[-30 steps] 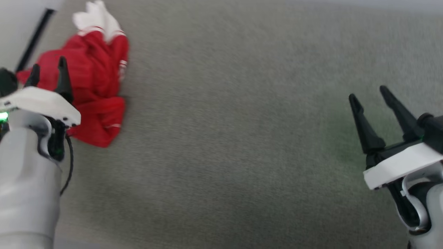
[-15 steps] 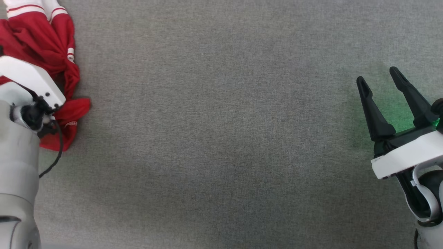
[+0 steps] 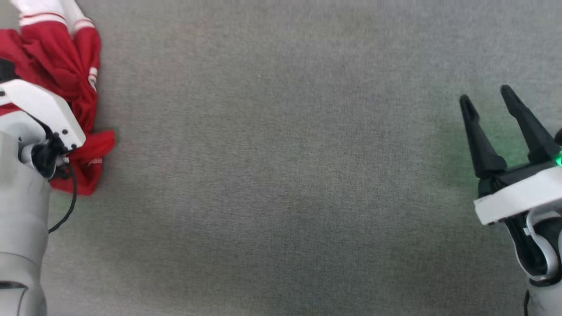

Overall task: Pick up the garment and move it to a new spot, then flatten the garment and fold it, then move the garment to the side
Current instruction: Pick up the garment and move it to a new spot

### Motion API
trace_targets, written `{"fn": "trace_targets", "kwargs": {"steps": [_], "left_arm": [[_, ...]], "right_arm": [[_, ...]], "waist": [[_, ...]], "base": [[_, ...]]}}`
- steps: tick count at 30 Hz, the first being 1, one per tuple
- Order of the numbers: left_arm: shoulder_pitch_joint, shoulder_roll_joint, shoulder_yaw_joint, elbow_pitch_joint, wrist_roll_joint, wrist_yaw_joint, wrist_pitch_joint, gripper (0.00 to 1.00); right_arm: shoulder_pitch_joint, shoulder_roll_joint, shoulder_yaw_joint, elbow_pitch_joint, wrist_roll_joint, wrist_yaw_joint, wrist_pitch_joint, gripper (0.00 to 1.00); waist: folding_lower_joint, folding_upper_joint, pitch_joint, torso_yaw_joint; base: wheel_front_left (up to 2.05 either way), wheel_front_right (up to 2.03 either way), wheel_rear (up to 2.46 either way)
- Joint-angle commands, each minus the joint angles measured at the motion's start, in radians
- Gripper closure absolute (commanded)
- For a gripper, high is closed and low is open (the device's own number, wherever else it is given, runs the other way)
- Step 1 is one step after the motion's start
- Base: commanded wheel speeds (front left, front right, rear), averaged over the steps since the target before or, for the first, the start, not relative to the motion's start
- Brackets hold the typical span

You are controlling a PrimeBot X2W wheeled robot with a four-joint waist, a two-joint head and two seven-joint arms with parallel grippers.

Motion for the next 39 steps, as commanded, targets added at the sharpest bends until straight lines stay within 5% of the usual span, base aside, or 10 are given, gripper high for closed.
{"fn": "trace_targets", "kwargs": {"steps": [1, 14, 23, 29, 39], "left_arm": [[0.021, 0.010, -0.010, 0.005, 0.009, -0.004, -0.011, 1.00], [-0.060, 0.088, -0.118, -0.166, 0.069, -0.035, -0.118, 1.00], [0.002, 0.139, -0.204, -0.433, 0.012, -0.036, -0.029, 1.00], [0.090, 0.188, -0.233, -0.680, -0.032, -0.034, 0.084, 1.00], [0.244, 0.204, -0.266, -1.099, -0.066, 0.043, 0.276, 1.00]], "right_arm": [[0.016, 0.004, -0.007, 0.007, 0.003, 0.000, -0.009, 0.00], [0.096, 0.068, -0.055, 0.068, 0.023, 0.000, -0.065, 0.00], [0.132, 0.111, -0.096, 0.079, 0.025, 0.000, -0.090, 0.00], [0.145, 0.118, -0.141, 0.074, 0.013, 0.000, -0.109, 0.00], [0.158, 0.128, -0.211, 0.061, 0.003, 0.000, -0.120, 0.00]], "waist": [[0.0000, 0.0000, -0.038, 0.019], [0.0000, 0.0000, -0.257, 0.086], [0.0000, 0.0000, -0.348, 0.085], [0.0000, 0.0000, -0.370, 0.040], [0.0000, 0.0000, -0.359, -0.114]], "base": [[0.00, 0.00, 0.00], [0.00, 0.00, 0.00], [0.00, 0.00, 0.00], [0.00, 0.00, 0.00], [0.00, 0.00, 0.00]]}}
